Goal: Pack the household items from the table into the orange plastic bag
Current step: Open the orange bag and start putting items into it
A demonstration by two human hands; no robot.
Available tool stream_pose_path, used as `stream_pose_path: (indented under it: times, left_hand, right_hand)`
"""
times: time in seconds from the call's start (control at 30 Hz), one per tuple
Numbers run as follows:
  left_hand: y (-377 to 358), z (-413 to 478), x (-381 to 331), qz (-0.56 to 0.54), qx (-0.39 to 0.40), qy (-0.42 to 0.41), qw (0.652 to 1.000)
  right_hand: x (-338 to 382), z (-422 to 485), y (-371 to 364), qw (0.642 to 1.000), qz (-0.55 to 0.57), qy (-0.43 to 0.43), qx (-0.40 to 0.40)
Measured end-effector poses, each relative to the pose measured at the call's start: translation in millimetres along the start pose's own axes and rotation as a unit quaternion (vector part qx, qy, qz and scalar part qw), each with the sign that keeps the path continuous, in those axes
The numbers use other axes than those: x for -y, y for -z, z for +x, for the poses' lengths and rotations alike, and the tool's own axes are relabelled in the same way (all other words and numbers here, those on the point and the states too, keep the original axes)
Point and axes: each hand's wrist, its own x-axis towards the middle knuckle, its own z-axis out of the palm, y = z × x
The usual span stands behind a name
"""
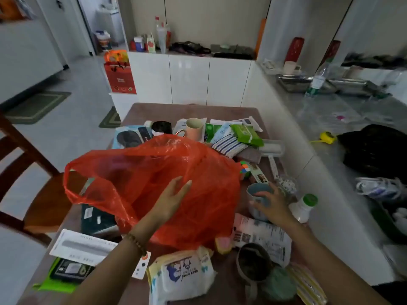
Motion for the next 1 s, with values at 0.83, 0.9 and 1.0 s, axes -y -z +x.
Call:
stream_pose_path:
  times: [0.83, 0.9, 1.0]
  left_hand:
    - [191.1, -11.9, 37.8, -0.008, -0.231, 0.030, 0.973]
    - [190.3, -12.5, 45.8, 0.024, -0.215, -0.018, 0.976]
    - [188.4, -12.3, 51.0, 0.019, -0.206, -0.056, 0.977]
  right_hand:
    - [217.1, 17.0, -121.7, 0.975, 0.127, 0.160, 0.089]
    - [203.5, 19.8, -132.2, 0.984, 0.109, 0.116, 0.078]
    - [205.5, 13.6, -130.1, 0.972, 0.205, 0.049, 0.108]
